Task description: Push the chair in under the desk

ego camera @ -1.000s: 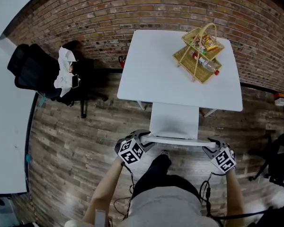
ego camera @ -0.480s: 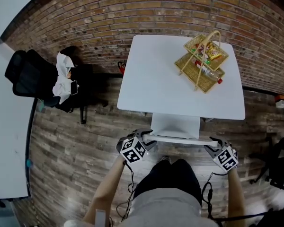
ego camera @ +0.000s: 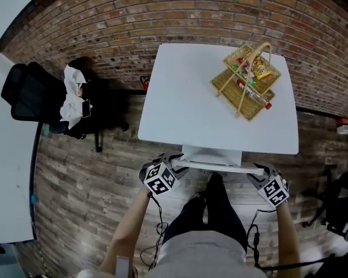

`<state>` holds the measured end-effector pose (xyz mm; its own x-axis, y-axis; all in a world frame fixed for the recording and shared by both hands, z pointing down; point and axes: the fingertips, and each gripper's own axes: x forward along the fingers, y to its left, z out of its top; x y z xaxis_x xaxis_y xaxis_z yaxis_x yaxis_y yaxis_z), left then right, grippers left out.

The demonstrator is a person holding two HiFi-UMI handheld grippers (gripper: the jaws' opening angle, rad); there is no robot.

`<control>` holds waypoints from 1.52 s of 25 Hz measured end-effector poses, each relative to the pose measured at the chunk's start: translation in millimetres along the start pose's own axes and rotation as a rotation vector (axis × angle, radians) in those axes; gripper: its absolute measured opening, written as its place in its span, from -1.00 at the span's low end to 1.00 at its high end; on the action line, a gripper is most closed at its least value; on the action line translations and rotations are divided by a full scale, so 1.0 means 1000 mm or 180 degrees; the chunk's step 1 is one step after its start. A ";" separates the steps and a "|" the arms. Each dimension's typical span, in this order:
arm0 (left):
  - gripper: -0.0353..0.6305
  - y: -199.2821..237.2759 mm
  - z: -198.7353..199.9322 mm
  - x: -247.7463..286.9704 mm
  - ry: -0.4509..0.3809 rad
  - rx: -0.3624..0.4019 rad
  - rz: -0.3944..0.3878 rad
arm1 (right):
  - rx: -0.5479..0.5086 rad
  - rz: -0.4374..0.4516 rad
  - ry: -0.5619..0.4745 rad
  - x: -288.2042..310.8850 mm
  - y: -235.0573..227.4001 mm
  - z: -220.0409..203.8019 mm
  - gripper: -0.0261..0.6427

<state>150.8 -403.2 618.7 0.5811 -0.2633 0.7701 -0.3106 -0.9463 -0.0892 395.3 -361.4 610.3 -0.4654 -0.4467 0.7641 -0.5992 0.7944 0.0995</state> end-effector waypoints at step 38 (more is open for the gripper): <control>-0.12 0.055 0.016 0.012 -0.0131 -0.0254 0.0277 | 0.0096 -0.0136 -0.0221 0.023 -0.040 0.031 -0.03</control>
<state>153.1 -461.1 613.4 0.5792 -0.3528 0.7349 -0.4191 -0.9021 -0.1028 388.2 -416.0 604.1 -0.4824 -0.5082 0.7135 -0.6383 0.7617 0.1109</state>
